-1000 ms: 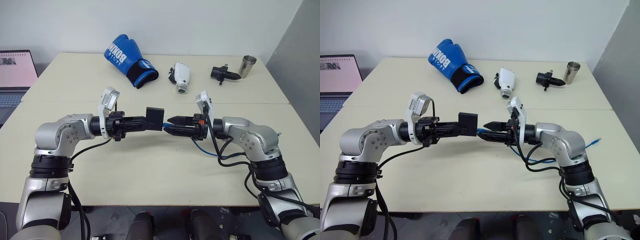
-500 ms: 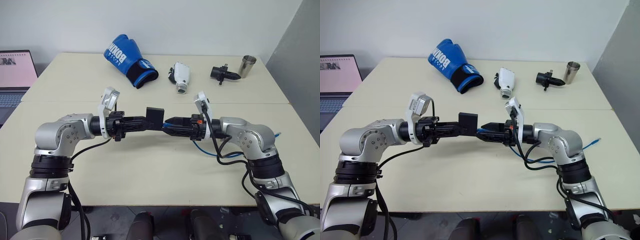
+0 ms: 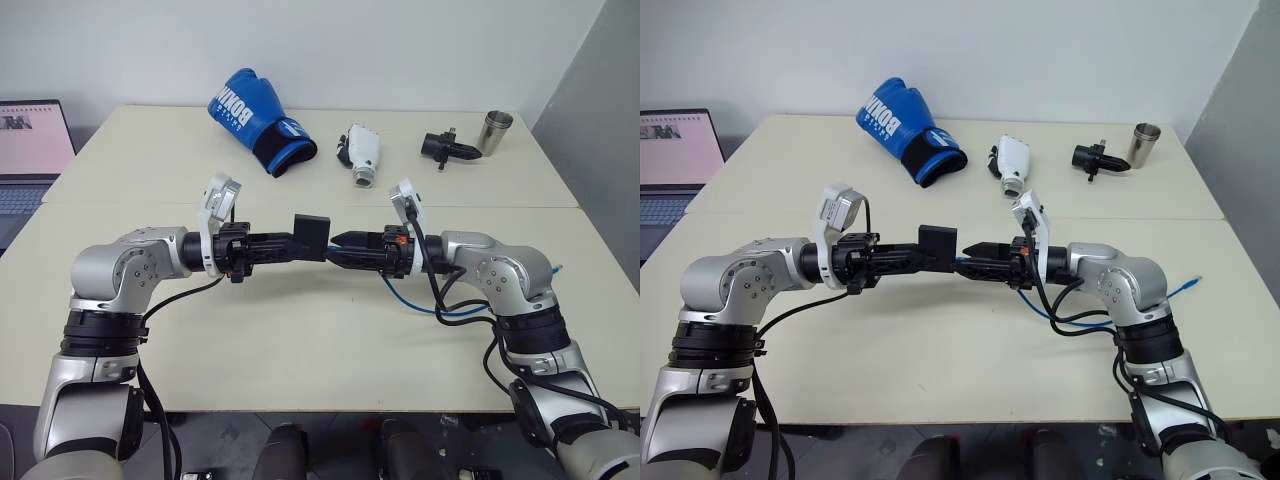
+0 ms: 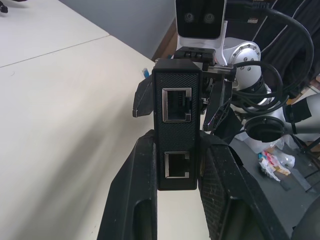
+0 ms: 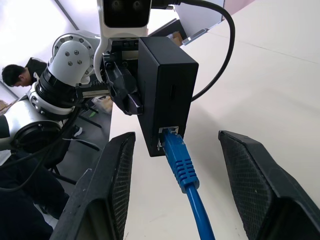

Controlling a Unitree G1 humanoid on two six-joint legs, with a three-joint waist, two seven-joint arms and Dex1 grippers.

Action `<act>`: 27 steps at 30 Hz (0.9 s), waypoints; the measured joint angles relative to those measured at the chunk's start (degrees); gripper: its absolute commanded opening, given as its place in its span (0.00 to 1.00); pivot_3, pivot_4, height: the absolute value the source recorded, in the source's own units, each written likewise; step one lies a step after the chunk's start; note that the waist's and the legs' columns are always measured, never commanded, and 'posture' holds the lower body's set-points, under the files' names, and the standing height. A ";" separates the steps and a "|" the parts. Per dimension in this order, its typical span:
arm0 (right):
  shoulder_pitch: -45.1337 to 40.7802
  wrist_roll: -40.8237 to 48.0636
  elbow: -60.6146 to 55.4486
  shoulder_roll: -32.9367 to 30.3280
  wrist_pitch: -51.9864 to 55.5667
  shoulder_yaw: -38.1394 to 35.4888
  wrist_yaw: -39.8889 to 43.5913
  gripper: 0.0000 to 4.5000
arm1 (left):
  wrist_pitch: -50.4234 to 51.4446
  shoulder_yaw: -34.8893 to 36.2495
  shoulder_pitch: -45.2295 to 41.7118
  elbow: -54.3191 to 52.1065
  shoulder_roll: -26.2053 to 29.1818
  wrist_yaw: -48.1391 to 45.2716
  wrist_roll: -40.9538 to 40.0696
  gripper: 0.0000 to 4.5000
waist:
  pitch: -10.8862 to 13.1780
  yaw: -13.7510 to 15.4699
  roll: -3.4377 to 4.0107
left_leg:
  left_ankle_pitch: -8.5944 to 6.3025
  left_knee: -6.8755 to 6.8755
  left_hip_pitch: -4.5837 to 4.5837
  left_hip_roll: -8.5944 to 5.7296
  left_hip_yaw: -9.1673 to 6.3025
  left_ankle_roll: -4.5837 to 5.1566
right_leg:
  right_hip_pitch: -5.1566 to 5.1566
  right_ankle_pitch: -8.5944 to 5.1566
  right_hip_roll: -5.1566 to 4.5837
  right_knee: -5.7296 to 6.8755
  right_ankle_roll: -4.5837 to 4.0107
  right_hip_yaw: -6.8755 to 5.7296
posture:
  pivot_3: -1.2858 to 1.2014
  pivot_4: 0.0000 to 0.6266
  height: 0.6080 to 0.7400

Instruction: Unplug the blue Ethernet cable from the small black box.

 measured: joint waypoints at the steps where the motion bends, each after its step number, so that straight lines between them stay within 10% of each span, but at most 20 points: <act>1: 0.00 0.00 0.10 0.00 0.00 0.00 0.01 0.62 | 0.00 0.00 0.00 0.00 -0.09 0.03 0.00 0.17 | 0.00 0.00 0.00 | 0.00 0.00 0.00 0.00 0.00 0.00 | 0.00 0.00 0.00 0.00 0.00 0.00 | 0.52 0.24 1.00; 16: 0.01 0.10 0.74 -0.35 0.10 -0.16 1.65 0.02 | 0.00 -0.02 -0.07 0.21 0.03 0.21 0.20 0.17 | 0.00 0.01 0.00 | 0.00 -0.01 0.00 0.00 0.00 0.00 | 0.00 0.00 0.00 -0.01 0.00 0.00 | 0.52 0.24 1.00; 27: 0.00 1.24 0.65 -0.50 1.29 -0.72 2.18 0.02 | 0.01 -0.02 -0.35 0.35 -0.05 -0.66 0.20 0.17 | 0.00 0.00 0.00 | 0.00 -0.02 0.00 0.00 0.00 0.00 | 0.00 0.00 0.00 -0.01 0.00 0.00 | 0.52 0.24 1.00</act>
